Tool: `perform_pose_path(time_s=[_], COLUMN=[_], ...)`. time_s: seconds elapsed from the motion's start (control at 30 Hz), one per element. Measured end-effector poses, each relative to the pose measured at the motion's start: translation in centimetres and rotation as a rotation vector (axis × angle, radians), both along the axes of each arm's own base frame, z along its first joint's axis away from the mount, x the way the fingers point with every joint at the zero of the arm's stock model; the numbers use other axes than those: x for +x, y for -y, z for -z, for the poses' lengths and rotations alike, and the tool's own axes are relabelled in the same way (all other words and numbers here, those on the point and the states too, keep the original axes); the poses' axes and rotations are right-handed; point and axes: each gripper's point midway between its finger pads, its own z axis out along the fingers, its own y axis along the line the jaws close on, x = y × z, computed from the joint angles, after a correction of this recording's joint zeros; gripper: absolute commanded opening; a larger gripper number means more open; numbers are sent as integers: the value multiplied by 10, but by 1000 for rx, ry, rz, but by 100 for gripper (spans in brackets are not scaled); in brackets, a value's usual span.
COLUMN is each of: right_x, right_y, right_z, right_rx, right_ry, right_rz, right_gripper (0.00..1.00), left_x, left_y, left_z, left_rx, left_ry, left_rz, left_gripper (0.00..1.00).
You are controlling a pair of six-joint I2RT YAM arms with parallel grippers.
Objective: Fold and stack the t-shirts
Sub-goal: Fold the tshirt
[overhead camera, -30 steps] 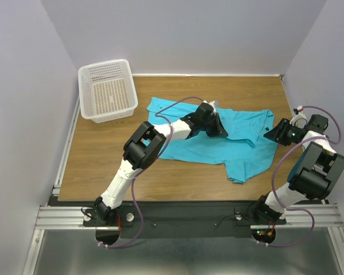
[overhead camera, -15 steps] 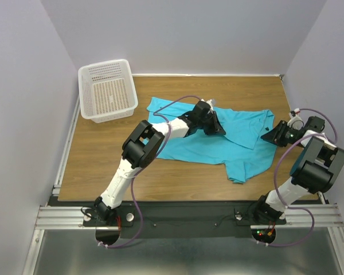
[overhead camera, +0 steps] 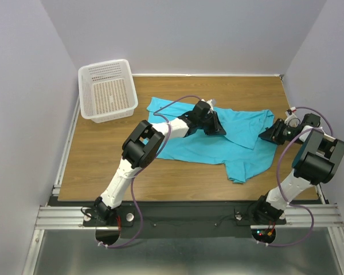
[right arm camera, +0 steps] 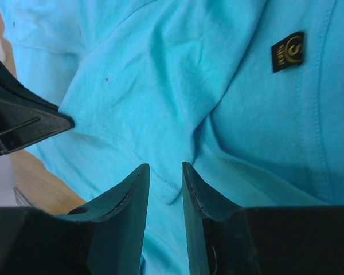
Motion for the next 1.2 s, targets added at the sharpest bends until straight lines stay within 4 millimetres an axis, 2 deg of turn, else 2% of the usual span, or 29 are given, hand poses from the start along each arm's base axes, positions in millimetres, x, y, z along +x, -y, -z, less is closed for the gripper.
perform_pose_path(time_s=[0.1, 0.2, 0.33, 0.47, 0.53, 0.67, 0.8, 0.9, 1.1, 1.2], right_x=[10, 25, 65, 92, 98, 99, 102, 111, 123, 122], right_y=[11, 25, 54, 72, 76, 73, 69, 70, 68, 65], right_z=[0, -10, -39, -36, -19, 14, 23, 16, 13, 21], right_rx=[-38, -86, -164, -175, -155, -122, -109, -111, -106, -95], right_ry=[-2, 22, 112, 127, 92, 16, -14, 2, 10, -8], right_rz=[14, 29, 48, 66, 74, 76, 73, 75, 74, 71], right_gripper=[39, 41, 41, 41, 41, 41, 41, 41, 41, 41], left_x=[0, -2, -6, -2, 4, 13, 27, 40, 63, 68], left_y=[-1, -7, -31, -55, -69, -112, -159, -196, -256, -269], left_z=[2, 10, 16, -5, -22, -54, -74, -77, -59, -57], left_rx=[4, 27, 92, 125, 129, 161, 204, 241, 334, 354], left_ry=[9, 20, 54, 143, 207, 318, 411, 436, 423, 425], left_rz=[3, -3, -29, -68, -97, -175, -267, -333, -433, -450], left_gripper=[40, 50, 55, 57, 59, 61, 62, 63, 63, 63])
